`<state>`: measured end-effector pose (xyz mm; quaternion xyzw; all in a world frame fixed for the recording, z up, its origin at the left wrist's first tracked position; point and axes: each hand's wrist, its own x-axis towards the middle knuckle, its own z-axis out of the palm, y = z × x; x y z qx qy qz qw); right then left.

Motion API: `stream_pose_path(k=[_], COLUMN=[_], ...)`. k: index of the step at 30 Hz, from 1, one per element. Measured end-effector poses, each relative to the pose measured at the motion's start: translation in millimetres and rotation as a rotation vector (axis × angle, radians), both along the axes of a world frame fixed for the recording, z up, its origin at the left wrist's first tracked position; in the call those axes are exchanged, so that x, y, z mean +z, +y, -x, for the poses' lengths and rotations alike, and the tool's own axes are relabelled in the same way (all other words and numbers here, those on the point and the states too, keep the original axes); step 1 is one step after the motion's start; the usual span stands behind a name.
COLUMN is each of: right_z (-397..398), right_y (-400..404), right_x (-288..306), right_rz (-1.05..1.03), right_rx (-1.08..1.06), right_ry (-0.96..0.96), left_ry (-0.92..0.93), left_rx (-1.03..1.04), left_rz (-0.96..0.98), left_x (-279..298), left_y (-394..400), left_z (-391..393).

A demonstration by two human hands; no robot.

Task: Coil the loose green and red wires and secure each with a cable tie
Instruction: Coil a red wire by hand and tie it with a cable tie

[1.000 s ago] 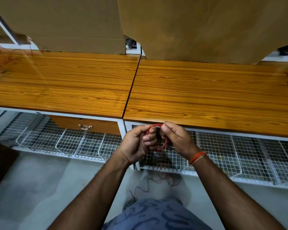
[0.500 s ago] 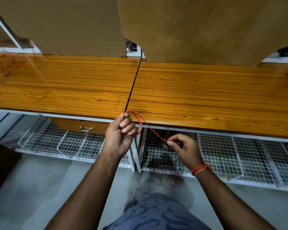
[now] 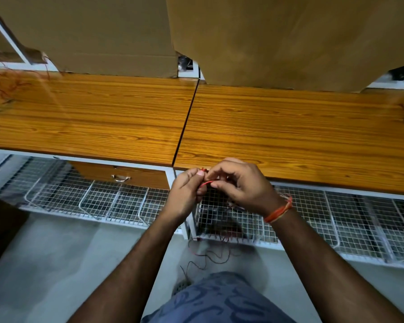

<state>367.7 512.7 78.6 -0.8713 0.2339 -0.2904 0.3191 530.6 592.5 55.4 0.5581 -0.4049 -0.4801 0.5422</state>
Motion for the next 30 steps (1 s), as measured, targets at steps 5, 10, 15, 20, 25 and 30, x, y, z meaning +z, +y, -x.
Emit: stream_pose_path(k=[5,10,15,20,25,30], right_z=[11.1,7.8,3.5,4.7,-0.1,7.4], right_y=[-16.0,-7.8,-2.0,0.4,9.7,13.8], right_x=[-11.2,-30.6,-35.6,-33.4,-32.2,-66.6], right_rz=[-0.089,-0.390,-0.459,-0.356,-0.480,-0.724], right_rx=[-0.085,-0.146,-0.058,-0.064,-0.043,-0.118], right_ry=[0.095,-0.071,-0.086,-0.082,-0.189,-0.213], left_ry=[0.056,0.156,0.281,0.485,0.748,0.986], left_rx=[-0.046,-0.199,-0.238,-0.303,-0.269,-0.033], left_rz=[-0.031,-0.001,0.010,-0.049,-0.007,0.071], left_x=[-2.5,-7.2,-5.0,-0.9,6.1,18.1], left_y=[5.8,10.2,9.8,8.0,3.7,1.1], left_z=[-10.5,-10.5,-8.2,-8.6,-6.2,-18.6])
